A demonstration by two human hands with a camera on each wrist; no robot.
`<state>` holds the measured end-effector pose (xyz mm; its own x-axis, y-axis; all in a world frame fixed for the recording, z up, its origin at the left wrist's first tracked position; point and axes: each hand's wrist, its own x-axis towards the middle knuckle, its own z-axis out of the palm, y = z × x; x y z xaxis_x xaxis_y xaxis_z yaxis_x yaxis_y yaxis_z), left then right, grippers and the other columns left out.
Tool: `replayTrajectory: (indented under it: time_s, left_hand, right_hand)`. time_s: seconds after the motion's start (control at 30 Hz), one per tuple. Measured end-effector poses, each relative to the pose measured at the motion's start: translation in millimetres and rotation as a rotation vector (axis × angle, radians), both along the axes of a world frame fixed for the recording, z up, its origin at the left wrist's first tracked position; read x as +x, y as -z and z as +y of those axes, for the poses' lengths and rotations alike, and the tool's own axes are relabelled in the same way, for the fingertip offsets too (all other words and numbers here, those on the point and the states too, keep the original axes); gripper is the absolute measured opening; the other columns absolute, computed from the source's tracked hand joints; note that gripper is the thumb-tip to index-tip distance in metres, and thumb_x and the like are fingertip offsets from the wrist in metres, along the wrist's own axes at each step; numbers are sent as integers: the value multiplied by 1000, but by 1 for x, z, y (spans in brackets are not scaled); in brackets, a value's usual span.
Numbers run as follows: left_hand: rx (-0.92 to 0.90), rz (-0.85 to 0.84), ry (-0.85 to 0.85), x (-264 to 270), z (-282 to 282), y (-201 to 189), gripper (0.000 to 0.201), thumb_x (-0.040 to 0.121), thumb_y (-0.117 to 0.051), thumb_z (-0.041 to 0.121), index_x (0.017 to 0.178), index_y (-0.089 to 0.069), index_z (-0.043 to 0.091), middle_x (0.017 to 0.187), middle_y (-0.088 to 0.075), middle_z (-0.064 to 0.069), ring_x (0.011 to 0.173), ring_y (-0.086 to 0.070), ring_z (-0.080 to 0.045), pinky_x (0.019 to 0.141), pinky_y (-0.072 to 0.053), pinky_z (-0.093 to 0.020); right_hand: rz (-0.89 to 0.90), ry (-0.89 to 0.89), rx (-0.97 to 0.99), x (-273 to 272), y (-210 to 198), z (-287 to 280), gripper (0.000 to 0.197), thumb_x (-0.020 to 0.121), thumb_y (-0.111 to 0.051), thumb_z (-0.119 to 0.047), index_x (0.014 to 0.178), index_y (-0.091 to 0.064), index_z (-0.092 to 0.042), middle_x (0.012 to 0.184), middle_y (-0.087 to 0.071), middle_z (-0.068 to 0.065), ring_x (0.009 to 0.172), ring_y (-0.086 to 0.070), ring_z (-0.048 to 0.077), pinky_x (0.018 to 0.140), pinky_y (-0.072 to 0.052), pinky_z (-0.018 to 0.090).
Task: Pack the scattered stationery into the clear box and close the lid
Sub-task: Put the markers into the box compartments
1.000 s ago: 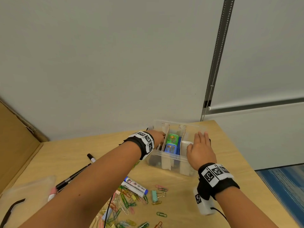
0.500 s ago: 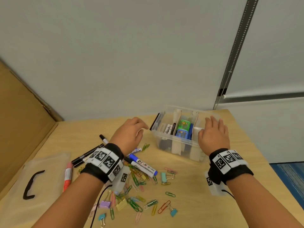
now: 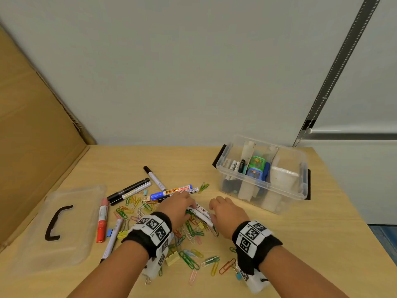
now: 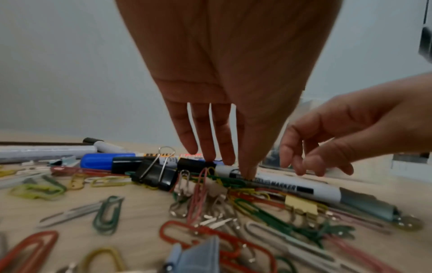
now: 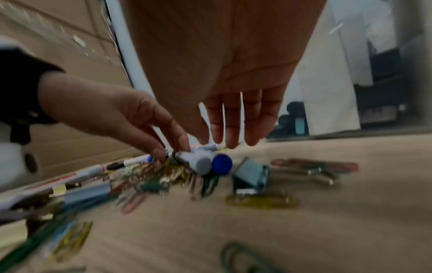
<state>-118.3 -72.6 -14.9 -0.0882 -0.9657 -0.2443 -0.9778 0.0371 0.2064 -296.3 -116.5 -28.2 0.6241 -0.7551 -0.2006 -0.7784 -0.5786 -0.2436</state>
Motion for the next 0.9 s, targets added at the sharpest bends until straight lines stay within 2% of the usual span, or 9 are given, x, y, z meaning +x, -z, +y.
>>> replayTrajectory:
  time_s: [0.1, 0.27, 0.33, 0.43, 0.53, 0.67, 0.73, 0.8, 0.9]
  left_hand:
    - [-8, -68, 25, -2, -4, 4, 29, 92, -54, 19, 120, -57, 26, 124, -50, 1, 120, -44, -19, 98, -43, -36]
    - [6, -129, 55, -4, -8, 10, 28, 92, -51, 12, 117, -59, 23, 122, -53, -2, 117, -46, -22, 94, -41, -35]
    - [3, -128, 59, -4, -9, 10, 27, 92, -50, 11, 114, -59, 23, 121, -54, -2, 115, -48, -22, 93, -42, -35]
    - [-22, -52, 27, 0, -7, 8, 23, 91, -51, 12, 109, -59, 24, 116, -54, 1, 110, -52, -20, 90, -44, -33]
    - [-118, 103, -33, 6, 0, 2, 14, 90, -55, 19, 101, -58, 27, 108, -54, 8, 98, -55, -15, 85, -47, -29]
    - [-233, 266, -119, 17, 7, -2, 13, 91, -56, 21, 102, -55, 29, 98, -53, 14, 82, -54, -9, 68, -41, -20]
    - [-277, 314, -148, 22, 9, -3, 17, 91, -56, 21, 107, -55, 28, 99, -54, 15, 83, -56, -8, 70, -42, -19]
    - [-304, 331, -165, 24, 9, -2, 18, 92, -55, 23, 110, -55, 26, 104, -58, 12, 87, -59, -11, 75, -48, -23]
    - [-300, 303, -169, 25, 9, -2, 20, 95, -50, 27, 114, -53, 25, 109, -58, 8, 87, -60, -14, 78, -51, -30]
  right_hand:
    - [65, 3, 35, 3, 11, 0, 31, 98, -39, -26, 126, -47, -15, 126, -44, 6, 118, -42, 25, 89, -46, 41]
    - [40, 67, 11, 3, 17, 3, 28, 95, -44, -25, 121, -48, -13, 124, -45, 6, 115, -44, 24, 86, -46, 39]
    - [8, 112, 26, 0, 12, 3, 25, 93, -45, -24, 116, -48, -13, 121, -48, 6, 110, -48, 25, 82, -45, 37]
    - [-157, 191, 27, -9, -5, 1, 18, 93, -46, -27, 109, -51, -19, 108, -56, 2, 89, -58, 21, 73, -48, 33]
    - [-429, 211, -20, -21, -33, -1, 13, 92, -53, -32, 100, -56, -23, 94, -56, -5, 74, -56, 10, 70, -52, 26]
    - [-809, 244, -36, -35, -84, -11, 9, 93, -54, -30, 94, -56, -22, 93, -60, -6, 77, -58, 3, 67, -53, 17]
    - [-975, 281, -30, -41, -101, -23, 10, 96, -49, -28, 101, -55, -22, 94, -64, -3, 82, -64, 7, 70, -55, 21]
    - [-1046, 309, -47, -45, -109, -38, 14, 98, -45, -27, 108, -53, -21, 95, -66, -1, 87, -67, 10, 74, -57, 27]
    - [-1027, 382, -104, -47, -105, -61, 19, 99, -42, -26, 116, -49, -21, 97, -67, 3, 90, -67, 16, 78, -57, 34]
